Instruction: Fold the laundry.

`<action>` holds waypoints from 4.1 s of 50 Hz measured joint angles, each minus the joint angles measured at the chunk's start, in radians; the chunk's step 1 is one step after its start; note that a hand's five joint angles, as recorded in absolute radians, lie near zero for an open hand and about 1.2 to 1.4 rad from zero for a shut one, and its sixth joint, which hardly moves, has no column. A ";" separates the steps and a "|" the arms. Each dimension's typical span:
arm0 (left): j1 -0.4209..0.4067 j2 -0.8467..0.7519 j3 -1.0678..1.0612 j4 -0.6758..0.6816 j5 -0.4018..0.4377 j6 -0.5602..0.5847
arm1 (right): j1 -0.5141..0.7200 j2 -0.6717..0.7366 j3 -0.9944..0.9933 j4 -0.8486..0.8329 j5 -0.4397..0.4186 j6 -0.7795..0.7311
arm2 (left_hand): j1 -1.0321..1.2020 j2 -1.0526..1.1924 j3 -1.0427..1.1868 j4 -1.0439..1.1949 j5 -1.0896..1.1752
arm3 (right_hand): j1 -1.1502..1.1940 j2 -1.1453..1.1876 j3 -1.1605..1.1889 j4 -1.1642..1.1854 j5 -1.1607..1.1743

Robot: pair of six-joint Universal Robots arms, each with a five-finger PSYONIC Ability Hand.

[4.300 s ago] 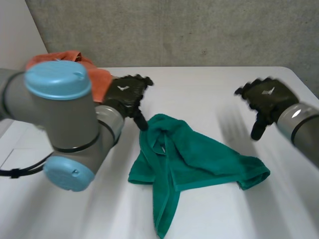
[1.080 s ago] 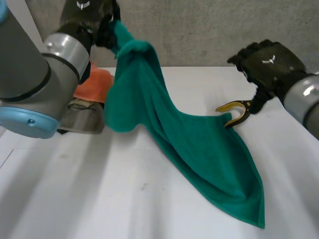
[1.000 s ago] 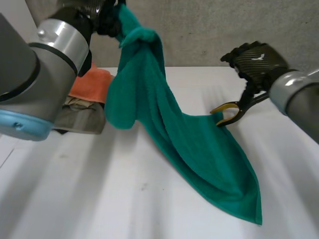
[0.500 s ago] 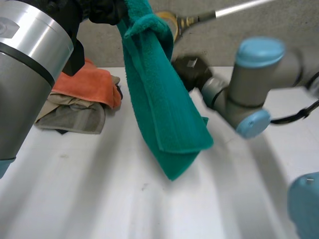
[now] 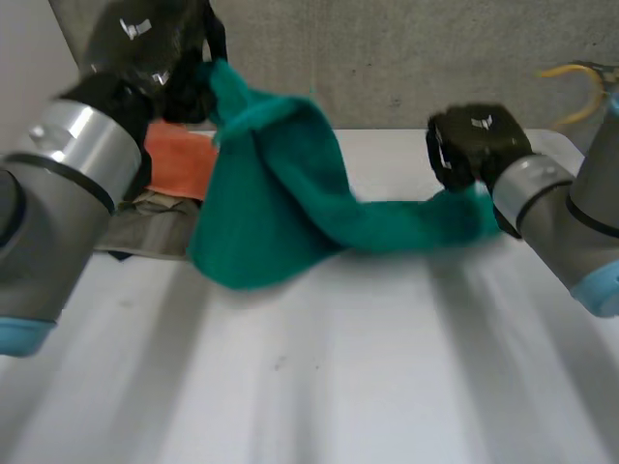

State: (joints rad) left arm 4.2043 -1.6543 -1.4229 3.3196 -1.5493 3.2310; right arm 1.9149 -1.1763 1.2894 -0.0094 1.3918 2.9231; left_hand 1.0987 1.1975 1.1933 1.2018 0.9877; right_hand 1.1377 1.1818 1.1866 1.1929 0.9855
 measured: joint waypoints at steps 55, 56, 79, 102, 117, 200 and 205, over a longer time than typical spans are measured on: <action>0.036 0.008 -0.124 -0.069 -0.011 0.068 | -0.098 0.242 -0.107 0.078 0.235 -0.396 | 0.000 0.000 0.000 0.000 0.000 | -0.012 -0.004 -0.003 0.002 -0.012; 0.040 0.015 -0.122 -0.070 -0.011 0.069 | -0.109 0.195 -0.088 0.070 0.225 -0.388 | 0.000 0.000 0.000 0.000 0.000 | -0.012 -0.004 -0.003 0.002 -0.012; 0.216 -0.135 -0.082 -0.298 0.108 0.101 | -0.362 -0.245 -0.009 0.578 -0.060 -0.633 | 0.000 0.000 0.000 0.000 0.000 | -0.012 -0.004 0.000 0.003 -0.012; 0.160 -0.410 0.526 0.278 0.032 0.095 | -0.301 -0.041 -0.106 -0.591 0.143 -0.128 | 0.000 0.001 0.001 0.000 0.018 | -0.012 -0.004 0.002 0.004 0.002; 0.154 -0.383 0.049 0.093 0.045 0.116 | -0.330 -0.076 0.228 -0.191 -0.084 -0.180 | 0.000 0.001 0.001 0.000 0.018 | -0.012 -0.004 0.005 0.005 0.002; 0.133 -0.452 -0.341 0.219 0.042 0.454 | -0.364 -0.057 0.530 -0.148 -0.104 -0.452 | 0.075 -0.009 -0.011 -0.012 -0.009 | -0.012 -0.004 0.005 0.005 0.002; 0.134 -0.432 -0.335 0.230 0.039 0.449 | -0.364 -0.061 0.527 -0.147 -0.102 -0.453 | 0.075 -0.002 -0.004 -0.005 -0.009 | -0.012 -0.004 0.005 0.005 0.002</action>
State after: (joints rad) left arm 4.3387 -2.0859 -1.7575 3.5496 -1.5102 3.6802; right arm 1.5509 -1.2371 1.8169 -0.1562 1.2897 2.4703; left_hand 1.1733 1.1950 1.1896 1.1971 0.9786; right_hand 1.1254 1.1779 1.1920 1.1978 0.9878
